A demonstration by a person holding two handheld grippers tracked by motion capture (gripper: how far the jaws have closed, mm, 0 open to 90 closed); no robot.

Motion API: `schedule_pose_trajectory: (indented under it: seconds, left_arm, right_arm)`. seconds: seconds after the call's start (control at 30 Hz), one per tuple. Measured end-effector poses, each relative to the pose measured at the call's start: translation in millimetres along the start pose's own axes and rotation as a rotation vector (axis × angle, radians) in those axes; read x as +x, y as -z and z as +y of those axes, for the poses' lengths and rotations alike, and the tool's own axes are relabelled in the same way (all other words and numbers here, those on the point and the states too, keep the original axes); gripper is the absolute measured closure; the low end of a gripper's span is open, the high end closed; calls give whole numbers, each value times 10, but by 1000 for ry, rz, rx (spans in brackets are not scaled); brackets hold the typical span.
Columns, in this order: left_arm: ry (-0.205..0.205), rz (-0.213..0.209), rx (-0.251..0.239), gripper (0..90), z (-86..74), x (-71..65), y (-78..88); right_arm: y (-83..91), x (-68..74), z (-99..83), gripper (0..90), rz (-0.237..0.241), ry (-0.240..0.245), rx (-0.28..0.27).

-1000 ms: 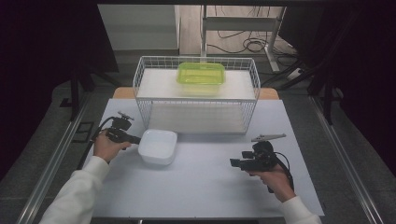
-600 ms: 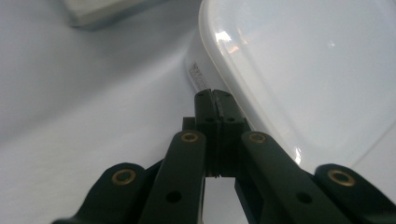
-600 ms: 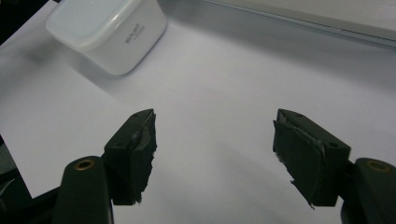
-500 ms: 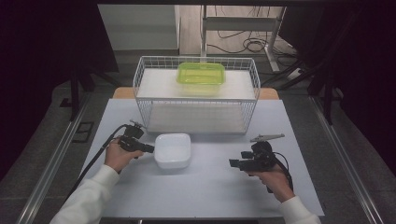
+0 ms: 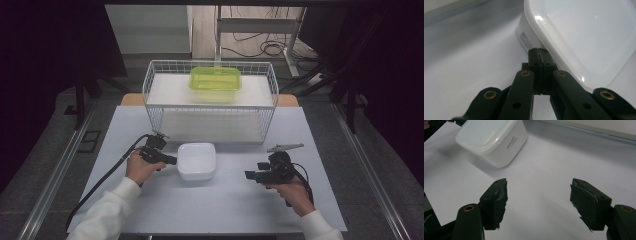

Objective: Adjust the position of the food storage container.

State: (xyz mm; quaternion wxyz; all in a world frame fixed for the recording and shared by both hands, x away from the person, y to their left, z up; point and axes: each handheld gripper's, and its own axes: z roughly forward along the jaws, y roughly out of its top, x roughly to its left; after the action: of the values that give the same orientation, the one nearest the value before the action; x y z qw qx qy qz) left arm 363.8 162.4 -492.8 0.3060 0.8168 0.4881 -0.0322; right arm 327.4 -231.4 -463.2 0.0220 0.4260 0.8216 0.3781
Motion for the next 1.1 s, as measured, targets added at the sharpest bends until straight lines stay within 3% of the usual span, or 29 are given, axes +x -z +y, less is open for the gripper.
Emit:
schedule_pose_trajectory:
  seconds: [0.13, 0.23, 0.47, 0.53, 0.6, 0.7, 0.87, 1.1]
  left_arm:
    - [6, -11, -6, 899, 48, -61, -57]
    - [13, -43, -11, 899, 69, -82, -93]
    - [20, -57, -21, 899, 97, -118, -133]
    - [14, -36, -24, 898, 87, -112, -113]
    - [29, -2, -49, 897, 73, -107, -49]
    - [47, 0, -107, 895, 24, -72, 154]
    - [47, 28, -200, 836, -90, -173, 442]
    - [55, 0, -252, 607, -260, -286, 649]
  right_arm:
    - [1, -8, -2, 297, 0, -2, 2]
    - [-4, -7, -5, 297, 0, 0, 4]
    - [-5, -8, -4, 296, -1, 1, 5]
    - [-2, -8, -5, 296, -2, 1, 5]
    - [8, -5, -6, 297, -2, -1, 3]
    - [22, -6, -7, 298, -1, -1, -3]
    - [52, -11, -6, 297, -1, -2, -13]
    - [70, 11, 15, 289, 6, -3, -31]
